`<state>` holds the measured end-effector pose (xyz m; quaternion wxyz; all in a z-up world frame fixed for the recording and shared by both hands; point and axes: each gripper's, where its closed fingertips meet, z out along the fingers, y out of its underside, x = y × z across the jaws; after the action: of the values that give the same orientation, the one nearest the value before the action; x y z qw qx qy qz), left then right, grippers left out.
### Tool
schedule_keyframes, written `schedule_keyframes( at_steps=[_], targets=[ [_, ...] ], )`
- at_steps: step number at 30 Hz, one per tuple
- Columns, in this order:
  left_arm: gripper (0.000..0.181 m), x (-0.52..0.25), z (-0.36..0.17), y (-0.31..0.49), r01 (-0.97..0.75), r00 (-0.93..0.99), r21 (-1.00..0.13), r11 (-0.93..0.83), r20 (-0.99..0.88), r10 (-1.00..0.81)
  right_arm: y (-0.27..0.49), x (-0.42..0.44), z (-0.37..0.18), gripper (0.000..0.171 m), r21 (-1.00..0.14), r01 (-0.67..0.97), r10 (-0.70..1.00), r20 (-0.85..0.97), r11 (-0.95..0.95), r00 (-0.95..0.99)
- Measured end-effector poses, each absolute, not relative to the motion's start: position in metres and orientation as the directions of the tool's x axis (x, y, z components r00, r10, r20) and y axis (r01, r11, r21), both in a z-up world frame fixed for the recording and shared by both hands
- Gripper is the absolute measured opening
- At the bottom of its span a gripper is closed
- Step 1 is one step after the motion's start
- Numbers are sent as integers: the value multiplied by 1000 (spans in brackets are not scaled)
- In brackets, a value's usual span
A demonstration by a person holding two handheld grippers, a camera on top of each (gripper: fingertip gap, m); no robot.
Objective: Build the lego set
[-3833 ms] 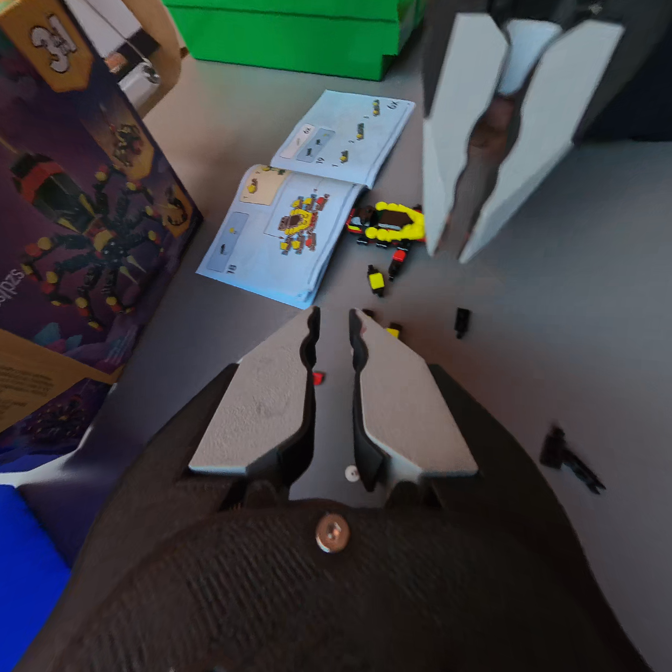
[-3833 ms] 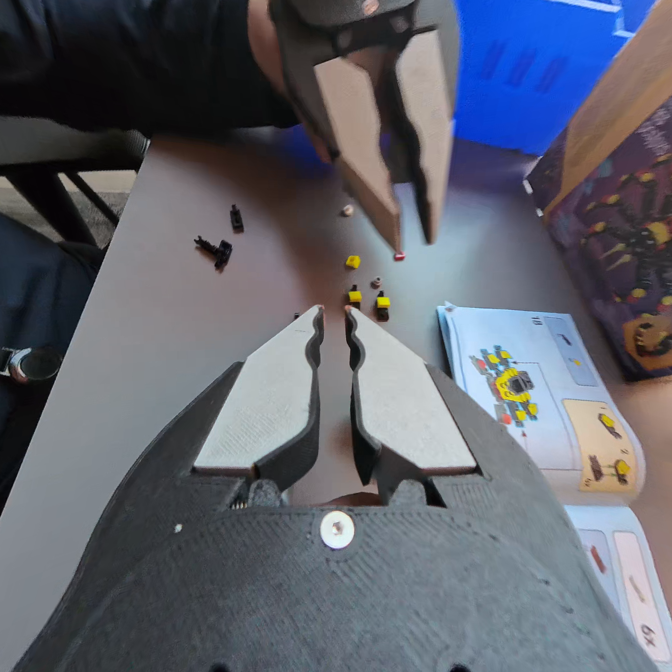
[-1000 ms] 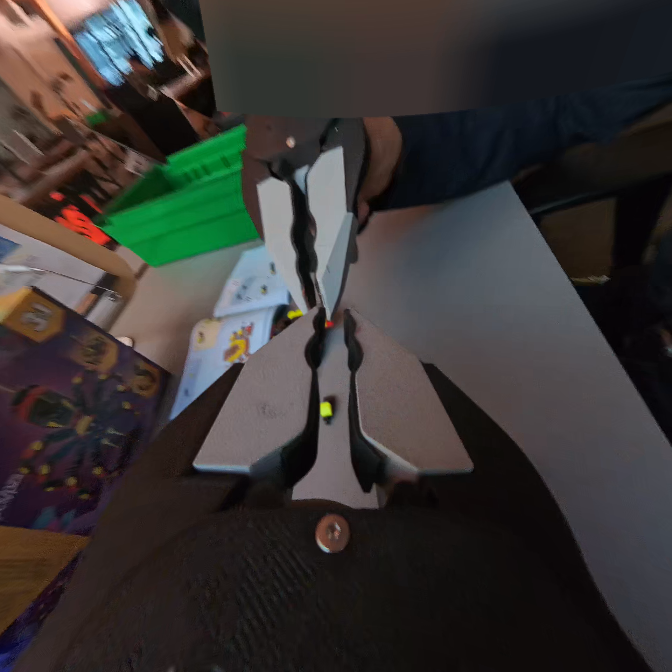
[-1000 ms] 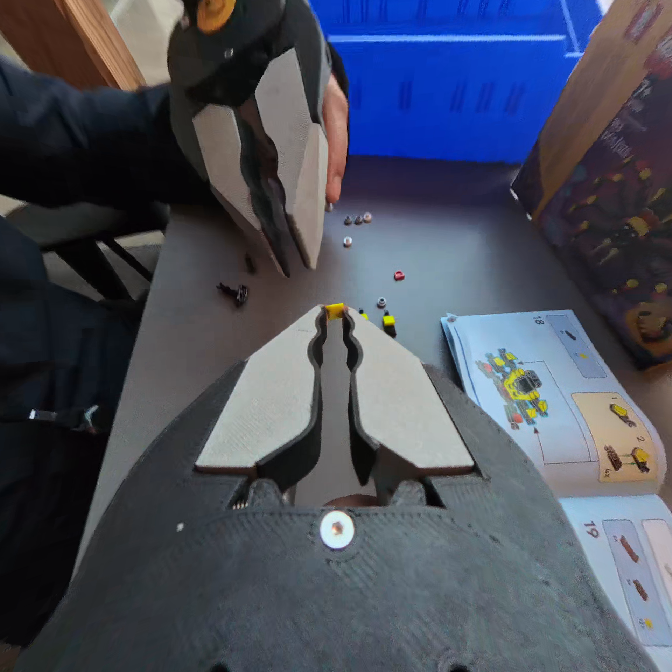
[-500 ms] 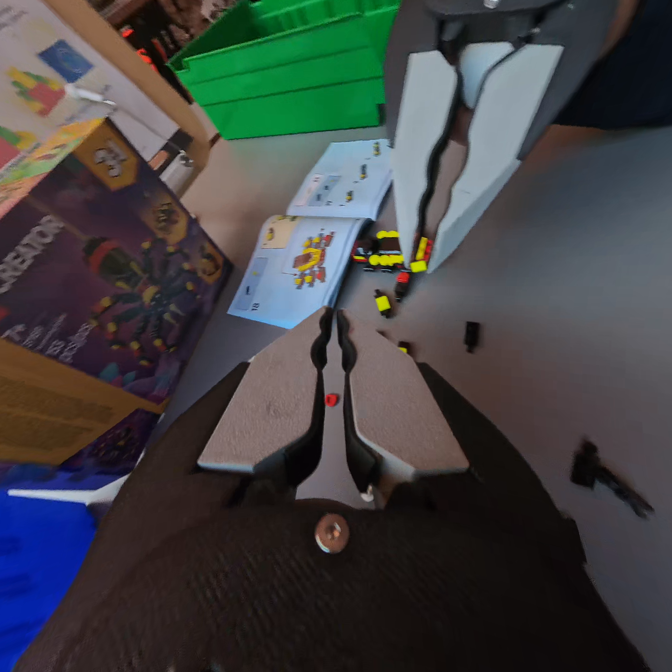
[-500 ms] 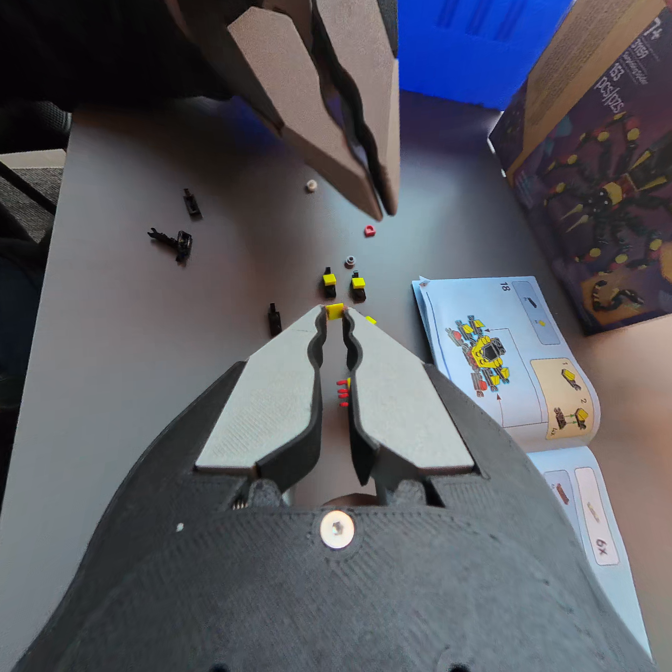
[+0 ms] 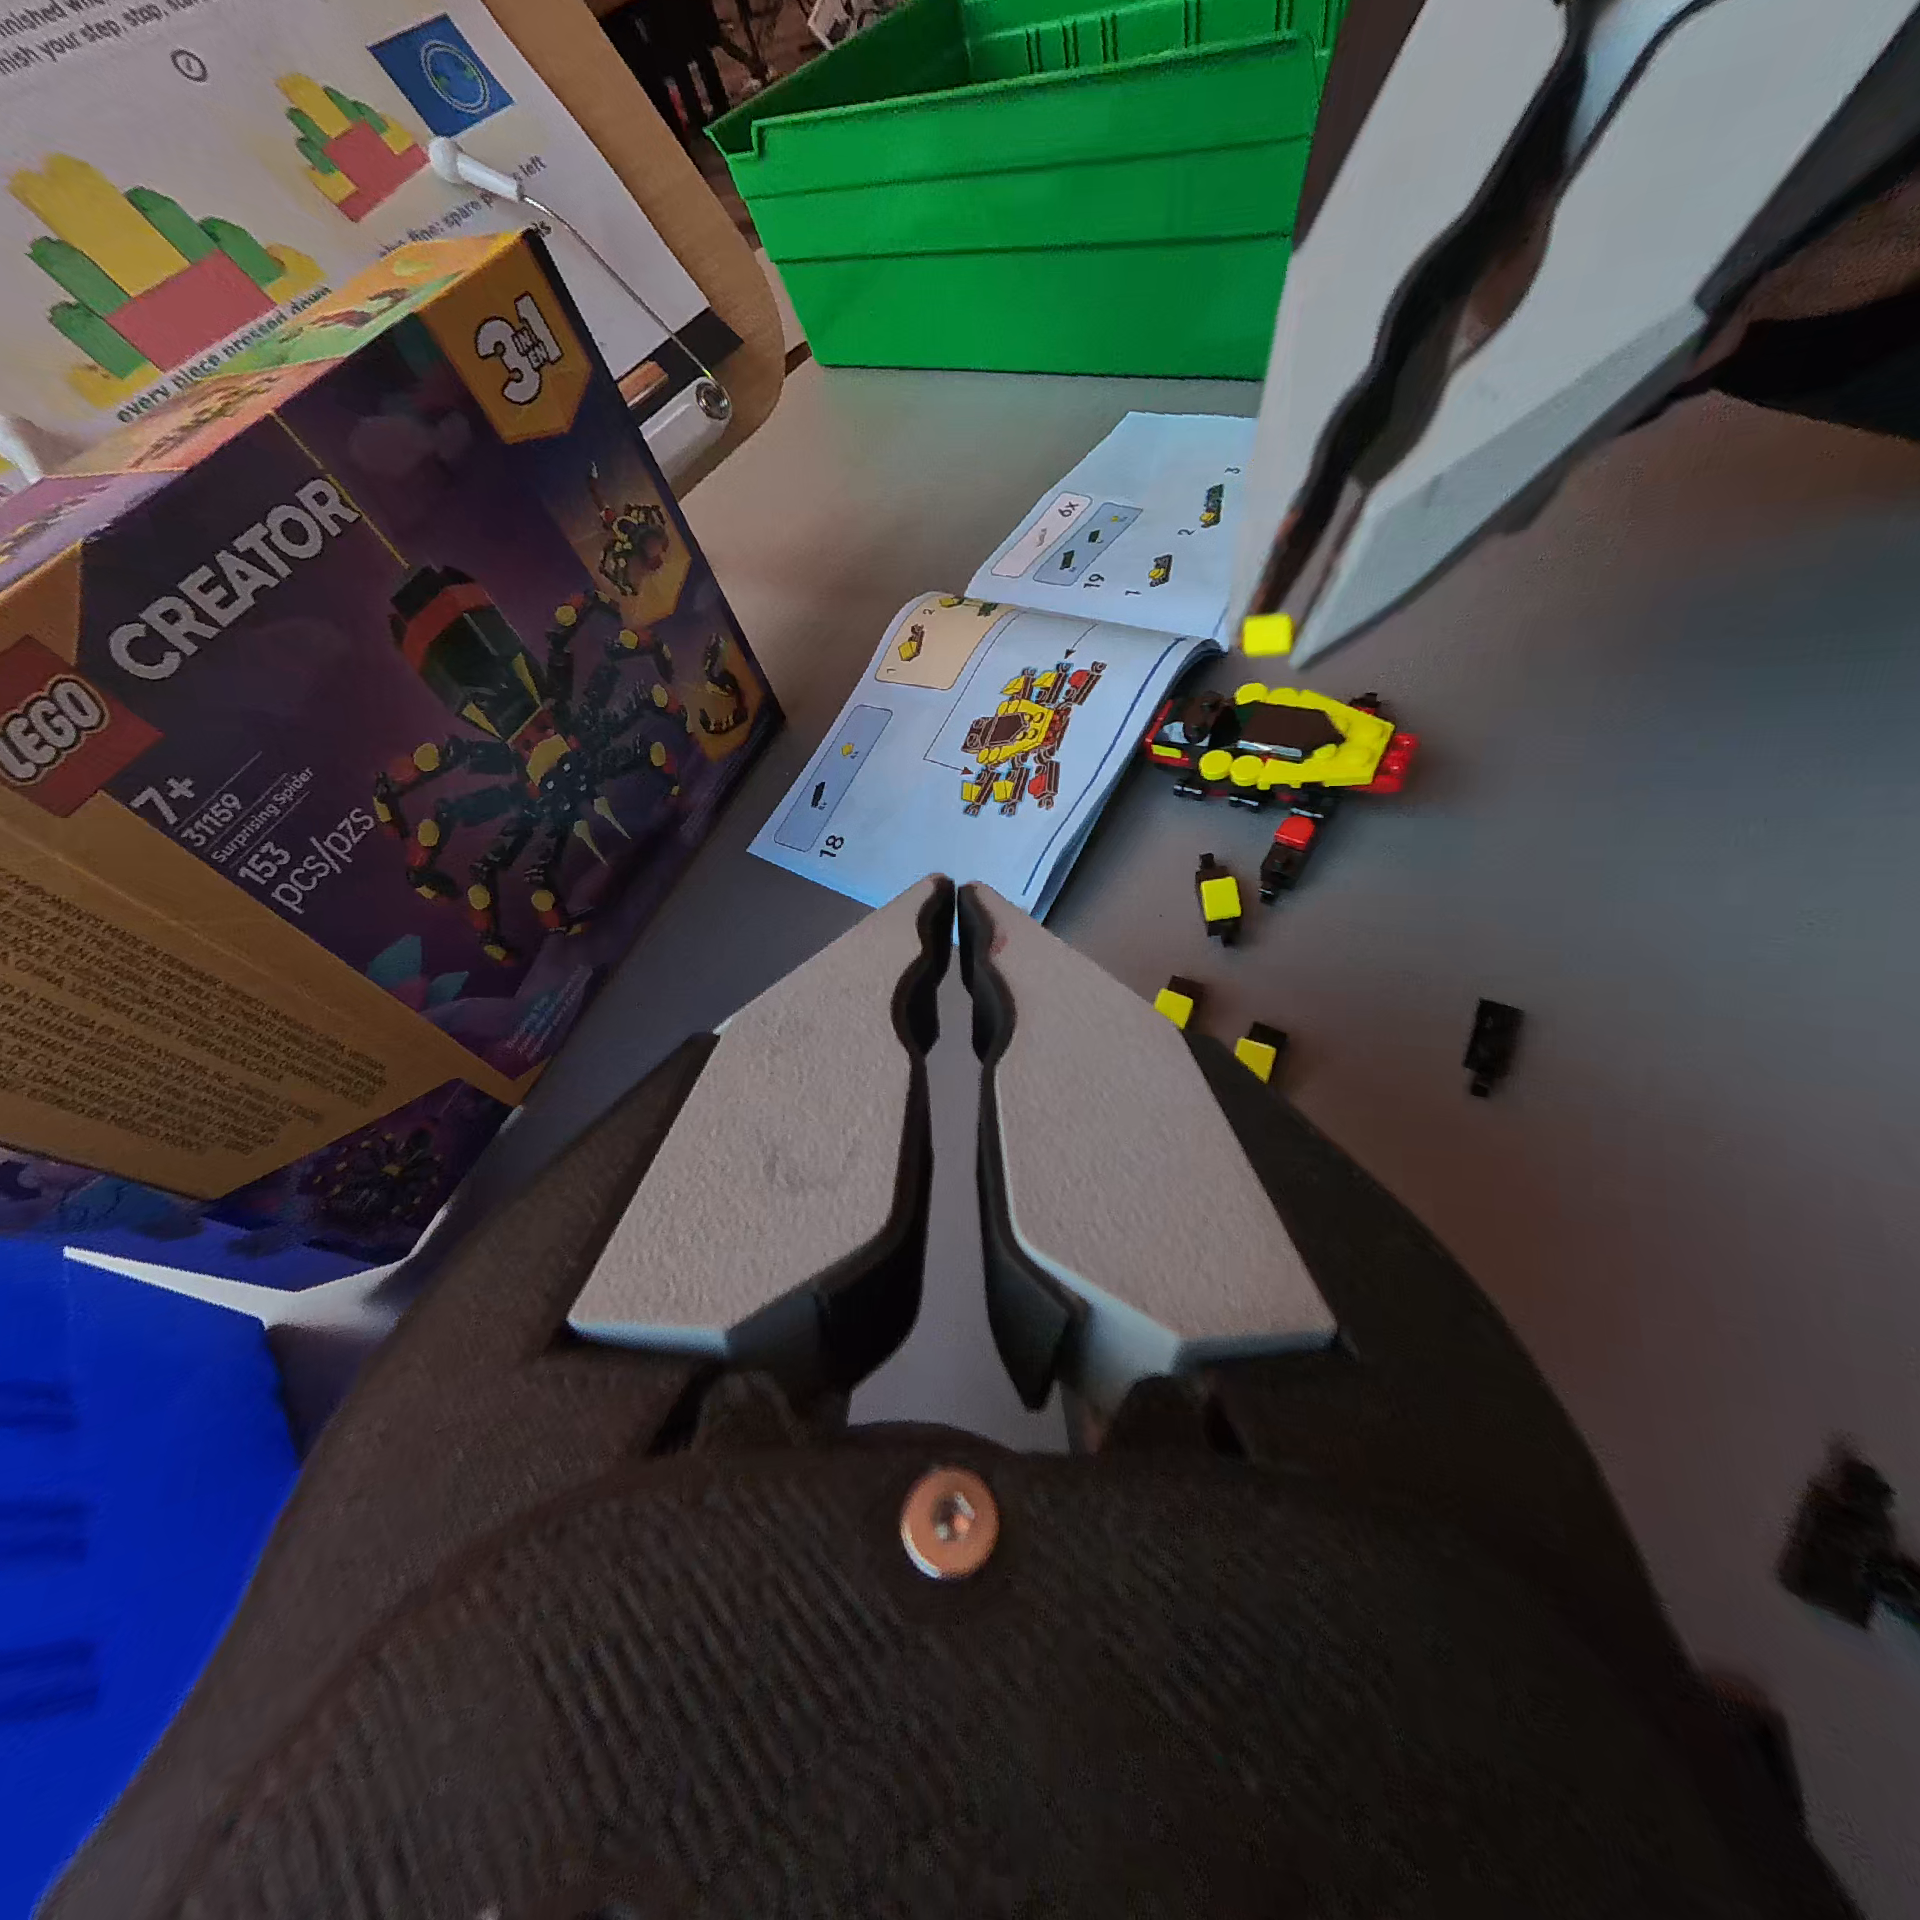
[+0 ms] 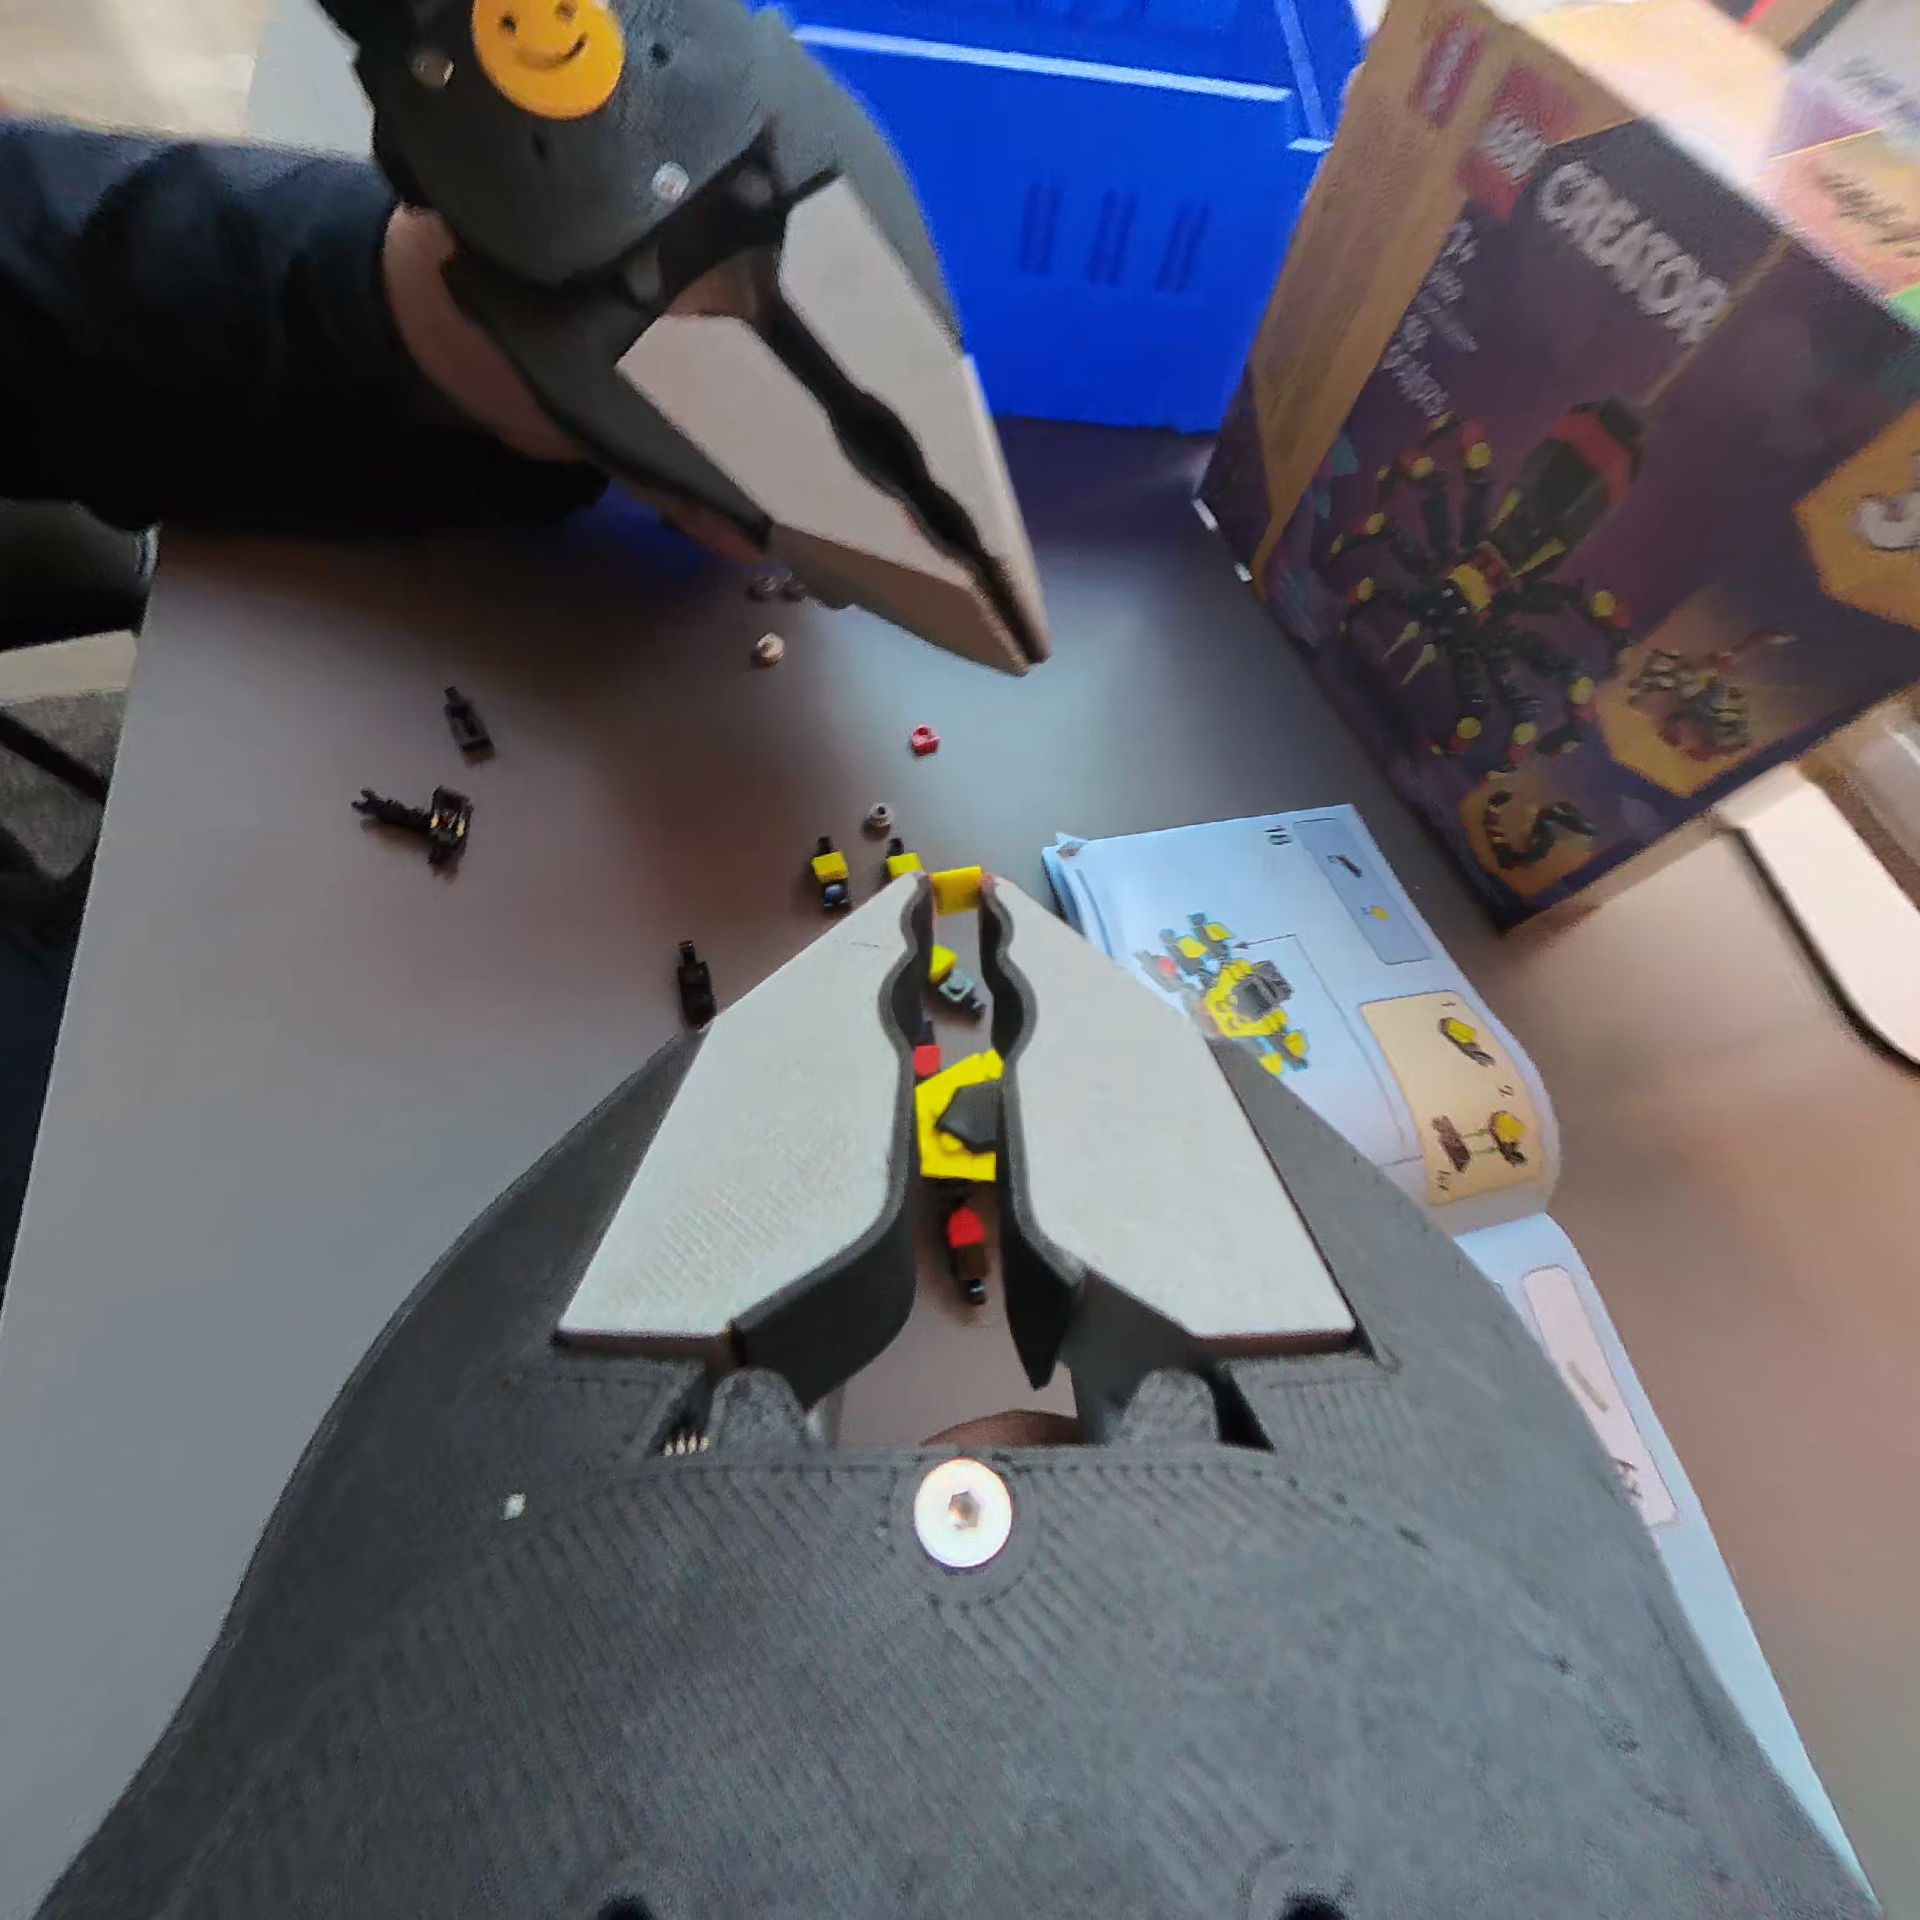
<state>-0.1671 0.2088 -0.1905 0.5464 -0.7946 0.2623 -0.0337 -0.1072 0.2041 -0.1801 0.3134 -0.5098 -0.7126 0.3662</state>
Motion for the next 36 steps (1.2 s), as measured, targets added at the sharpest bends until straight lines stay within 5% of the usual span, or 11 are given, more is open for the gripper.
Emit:
schedule_keyframes(
  at_steps=[26,36],
  targets=[
    [0,-164,-197,211,-432,840,-866,-251,-285,-461,260,-102,-140,5,-941,335,998,39,54,-50],
    [9,-136,-171,203,-569,734,-822,-3,-506,-453,207,-116,-148,5,-936,333,948,-205,-116,-245]
  ],
)
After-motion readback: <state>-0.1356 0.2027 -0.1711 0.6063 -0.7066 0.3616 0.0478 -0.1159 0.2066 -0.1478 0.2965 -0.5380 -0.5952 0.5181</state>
